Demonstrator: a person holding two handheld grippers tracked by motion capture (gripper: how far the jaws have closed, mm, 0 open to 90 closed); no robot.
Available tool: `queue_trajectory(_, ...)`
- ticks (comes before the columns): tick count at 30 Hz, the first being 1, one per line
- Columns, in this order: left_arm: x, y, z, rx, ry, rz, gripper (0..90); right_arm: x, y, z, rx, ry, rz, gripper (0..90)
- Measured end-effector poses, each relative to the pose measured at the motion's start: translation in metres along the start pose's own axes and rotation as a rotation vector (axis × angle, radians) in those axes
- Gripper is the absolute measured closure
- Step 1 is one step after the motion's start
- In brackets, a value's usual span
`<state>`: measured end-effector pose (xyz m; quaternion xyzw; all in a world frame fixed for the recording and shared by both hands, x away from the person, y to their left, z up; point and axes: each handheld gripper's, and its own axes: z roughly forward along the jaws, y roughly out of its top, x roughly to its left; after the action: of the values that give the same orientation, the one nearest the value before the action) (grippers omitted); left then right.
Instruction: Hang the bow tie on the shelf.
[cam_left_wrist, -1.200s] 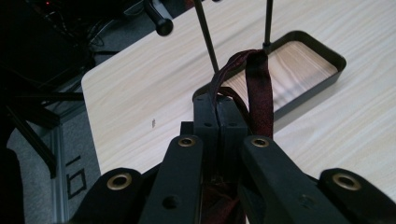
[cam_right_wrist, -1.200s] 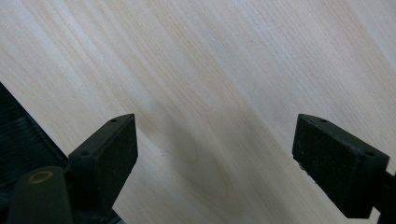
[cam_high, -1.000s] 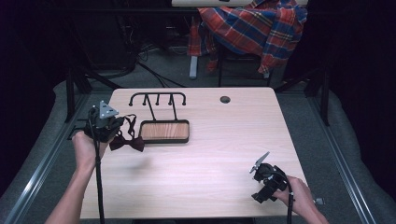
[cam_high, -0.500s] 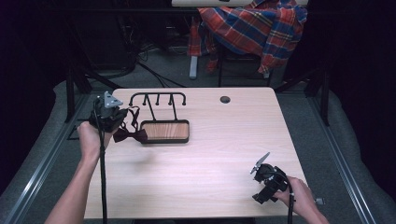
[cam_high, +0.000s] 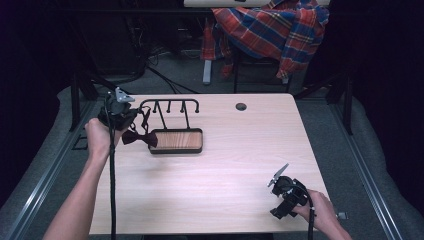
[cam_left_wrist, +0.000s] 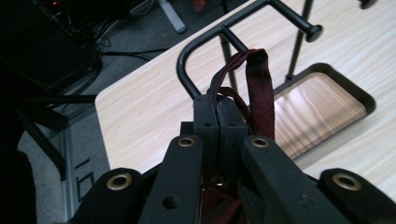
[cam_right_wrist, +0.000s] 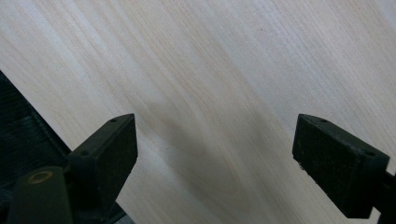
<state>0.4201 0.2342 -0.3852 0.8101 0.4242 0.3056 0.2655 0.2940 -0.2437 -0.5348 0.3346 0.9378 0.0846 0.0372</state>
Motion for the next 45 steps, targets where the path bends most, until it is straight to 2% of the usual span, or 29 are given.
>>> queue_trajectory(6,0.007,0.007,0.004,0.013,0.021,-0.006,88.9,0.000,0.000,0.001,-0.003,0.005,0.002,13.7)
queue_trajectory(11,0.013,0.013,0.011,0.044,0.031,-0.003,88.9,0.000,0.000,0.000,0.001,0.004,-0.003,13.8)
queue_trajectory(18,0.015,0.016,0.019,0.071,0.041,-0.004,88.9,0.001,0.000,0.002,0.000,0.004,-0.003,13.8)
queue_trajectory(25,0.018,0.013,0.030,0.090,0.034,-0.017,88.8,0.001,0.000,0.000,0.017,0.010,-0.017,13.8)
queue_trajectory(36,0.021,0.000,0.045,0.116,0.036,-0.040,88.5,0.002,0.000,0.001,0.009,0.009,-0.011,13.8)
queue_trajectory(37,0.021,-0.002,0.047,0.113,0.035,-0.054,88.4,0.002,0.000,0.001,0.006,0.010,-0.010,13.8)
queue_trajectory(45,0.020,-0.005,0.053,0.103,0.052,-0.041,88.2,0.001,0.000,0.001,0.023,0.012,-0.020,13.8)
